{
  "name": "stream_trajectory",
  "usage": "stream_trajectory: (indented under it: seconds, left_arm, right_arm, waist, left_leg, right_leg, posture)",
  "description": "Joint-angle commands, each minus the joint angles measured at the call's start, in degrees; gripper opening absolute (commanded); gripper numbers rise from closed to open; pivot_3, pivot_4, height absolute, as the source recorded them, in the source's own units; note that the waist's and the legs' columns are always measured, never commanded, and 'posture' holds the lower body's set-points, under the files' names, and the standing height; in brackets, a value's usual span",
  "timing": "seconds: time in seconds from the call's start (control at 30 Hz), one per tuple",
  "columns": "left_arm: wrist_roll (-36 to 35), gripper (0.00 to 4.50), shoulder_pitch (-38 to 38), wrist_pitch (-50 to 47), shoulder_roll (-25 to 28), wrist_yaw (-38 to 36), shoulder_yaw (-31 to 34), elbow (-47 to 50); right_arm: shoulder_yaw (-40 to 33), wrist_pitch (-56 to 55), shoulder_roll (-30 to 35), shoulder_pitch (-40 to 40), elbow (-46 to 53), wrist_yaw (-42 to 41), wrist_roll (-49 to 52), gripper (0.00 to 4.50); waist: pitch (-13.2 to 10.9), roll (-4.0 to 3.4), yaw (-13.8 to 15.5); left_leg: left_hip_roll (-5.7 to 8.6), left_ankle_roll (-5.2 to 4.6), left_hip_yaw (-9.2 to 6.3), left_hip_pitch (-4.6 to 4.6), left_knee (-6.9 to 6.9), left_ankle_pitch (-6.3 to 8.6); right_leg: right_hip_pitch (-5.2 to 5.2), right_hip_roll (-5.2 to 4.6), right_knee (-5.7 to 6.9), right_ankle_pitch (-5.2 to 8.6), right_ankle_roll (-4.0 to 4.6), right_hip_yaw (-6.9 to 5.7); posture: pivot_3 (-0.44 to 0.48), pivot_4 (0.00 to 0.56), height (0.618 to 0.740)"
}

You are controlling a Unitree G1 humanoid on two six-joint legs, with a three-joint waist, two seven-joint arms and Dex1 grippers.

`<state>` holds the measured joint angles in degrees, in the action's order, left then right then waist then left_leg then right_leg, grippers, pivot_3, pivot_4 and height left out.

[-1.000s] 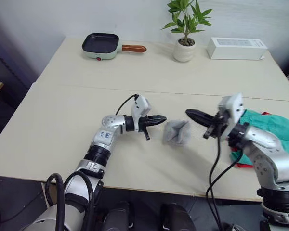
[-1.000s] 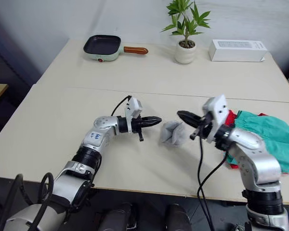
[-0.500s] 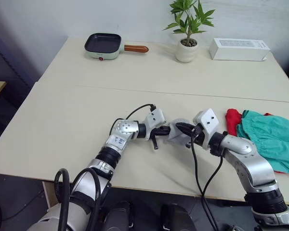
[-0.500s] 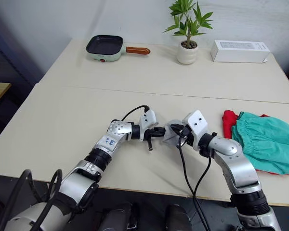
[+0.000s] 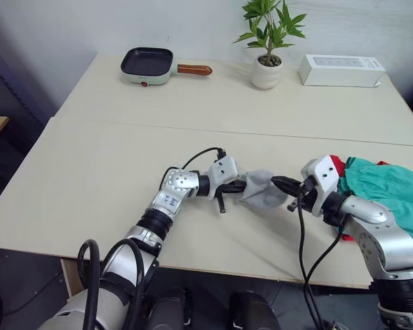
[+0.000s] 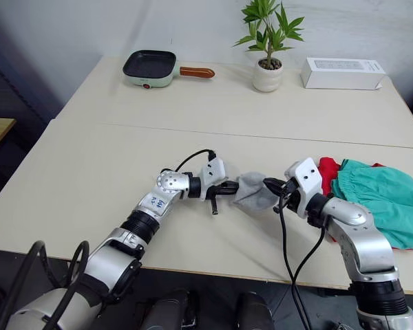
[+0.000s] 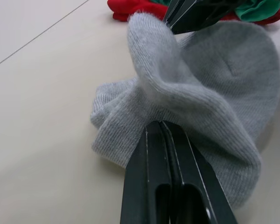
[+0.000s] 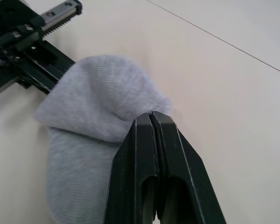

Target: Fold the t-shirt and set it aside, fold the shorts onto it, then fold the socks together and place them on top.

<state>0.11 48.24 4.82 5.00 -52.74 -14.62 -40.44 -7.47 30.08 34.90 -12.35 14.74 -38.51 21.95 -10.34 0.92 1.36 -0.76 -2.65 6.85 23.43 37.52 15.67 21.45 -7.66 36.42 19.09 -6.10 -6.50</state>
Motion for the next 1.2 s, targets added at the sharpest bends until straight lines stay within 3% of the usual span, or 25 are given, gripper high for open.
stream_trajectory:
  seconds: [0.03, 0.3, 0.43, 0.57, 0.8, 1.0, 1.1, 1.2]
  left_arm:
    - [-1.5, 0.02, 0.9, 0.3, -1.3, -1.5, -0.2, 4.7]
    - [1.7, 0.02, 1.2, 1.3, -2.8, -0.1, -2.4, 0.4]
    - [3.6, 0.02, 2.0, 1.9, -3.0, 3.7, -2.2, -4.9]
    - [0.9, 0.02, 1.9, 1.6, -3.1, 3.0, -0.1, -4.2]
    - [-0.8, 0.02, 1.0, -0.6, -1.9, 2.3, 1.9, -2.6]
    - [-0.1, 0.02, 1.0, -2.6, -2.0, 3.3, 2.0, -2.9]
    - [0.5, 0.02, 1.4, -2.9, -2.2, 3.7, 1.8, -3.8]
    - [1.0, 0.0, 1.8, -2.5, -2.2, 3.9, 1.7, -4.8]
  right_arm:
    - [-3.4, -1.0, 0.0, 0.0, -0.3, 1.0, 1.0, 0.0]
    - [-5.7, -2.5, 0.0, -2.2, -0.5, -1.2, 3.8, 0.0]
    - [-2.0, -0.4, -2.5, -2.7, 4.8, -1.1, 6.6, 0.0]
    - [2.9, -2.0, -6.8, -0.8, 5.9, 1.3, 4.1, 0.0]
    - [4.4, -16.4, -12.4, 3.9, -7.5, 1.6, -2.4, 0.0]
    - [3.0, -19.8, -12.4, 1.7, -16.1, 2.4, -3.8, 0.0]
    - [1.4, -17.5, -11.3, 1.3, -14.3, 1.0, -0.6, 0.0]
    - [-2.8, -6.6, -9.0, 1.7, -9.0, -0.7, 9.3, 0.18]
  waist:
    - [0.0, 0.0, 0.0]
    - [0.0, 0.0, -0.2]
    - [0.0, 0.0, -0.3]
    - [0.0, 0.0, -0.3]
    - [0.0, 0.0, -0.1]
    - [0.0, 0.0, -0.4]
    - [0.0, 0.0, -0.3]
    - [0.0, 0.0, -0.1]
  left_leg:
    - [0.0, 0.0, 0.0, 0.0, 0.0, 0.0]
    - [0.0, 0.0, 0.01, -0.01, 0.0, 0.0]
    - [-0.08, 0.0, 0.01, -0.02, -0.02, 0.0]
    - [-0.09, 0.01, 0.0, -0.02, -0.01, 0.0]
    - [0.03, -0.01, 0.01, -0.01, 0.0, 0.01]
    - [0.02, -0.02, 0.01, -0.04, 0.05, 0.01]
    - [0.01, -0.02, -0.01, -0.05, 0.09, 0.01]
    - [0.01, -0.03, -0.01, -0.04, 0.11, 0.02]
  right_leg:
    - [-0.01, 0.0, 0.0, 0.0, 0.0, 0.0]
    - [0.0, 0.08, -0.01, 0.0, 0.0, 0.0]
    - [0.02, 0.03, -0.02, 0.0, 0.0, 0.02]
    - [0.01, 0.0, -0.01, 0.0, 0.0, 0.02]
    - [0.0, 0.1, 0.09, 0.0, 0.0, -0.01]
    - [-0.02, 0.12, 0.11, 0.0, 0.0, 0.0]
    - [-0.03, 0.09, 0.09, 0.0, 0.0, 0.01]
    - [-0.04, 0.01, 0.08, 0.0, 0.0, 0.05]
  posture:
    - [0.0, 0.15, 0.74]
    - [0.0, 0.15, 0.74]
    - [0.0, 0.15, 0.74]
    - [0.0, 0.15, 0.74]
    - [0.0, 0.15, 0.74]
    - [0.0, 0.15, 0.74]
    - [0.0, 0.15, 0.74]
    - [0.0, 0.15, 0.74]
